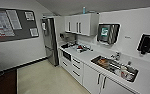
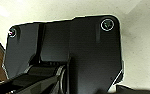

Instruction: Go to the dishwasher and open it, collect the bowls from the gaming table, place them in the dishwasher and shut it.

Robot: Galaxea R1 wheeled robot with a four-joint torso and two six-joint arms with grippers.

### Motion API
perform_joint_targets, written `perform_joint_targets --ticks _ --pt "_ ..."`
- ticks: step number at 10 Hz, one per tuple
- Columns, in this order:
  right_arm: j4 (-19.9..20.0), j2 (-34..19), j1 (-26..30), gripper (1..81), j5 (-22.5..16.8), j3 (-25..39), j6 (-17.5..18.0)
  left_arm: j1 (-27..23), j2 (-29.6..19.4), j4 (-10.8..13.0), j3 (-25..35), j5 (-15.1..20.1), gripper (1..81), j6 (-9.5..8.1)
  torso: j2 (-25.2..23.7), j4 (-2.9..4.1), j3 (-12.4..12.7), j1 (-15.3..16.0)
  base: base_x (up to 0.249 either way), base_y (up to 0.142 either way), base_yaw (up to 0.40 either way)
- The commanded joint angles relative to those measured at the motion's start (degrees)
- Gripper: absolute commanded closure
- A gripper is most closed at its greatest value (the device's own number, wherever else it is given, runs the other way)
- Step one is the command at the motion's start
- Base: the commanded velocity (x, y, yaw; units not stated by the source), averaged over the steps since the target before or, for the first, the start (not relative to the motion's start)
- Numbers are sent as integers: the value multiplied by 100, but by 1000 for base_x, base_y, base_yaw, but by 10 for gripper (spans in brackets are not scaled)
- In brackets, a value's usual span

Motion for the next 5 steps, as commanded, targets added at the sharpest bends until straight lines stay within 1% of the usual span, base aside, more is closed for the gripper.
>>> perform_joint_targets --ticks 1,3,5 --pt "-20 -4 302 10 -342 -34 1 -312 -34 16 -27 283 10 9 0 0 0 0 0 0 356" --pt "-21 -30 311 10 -201 -43 1 -312 -25 25 -27 274 10 9 0 0 0 0 0 0 356" --pt "-12 -30 302 10 -193 -60 1 -312 -25 34 -27 283 10 9 0 0 0 0 0 0 356"
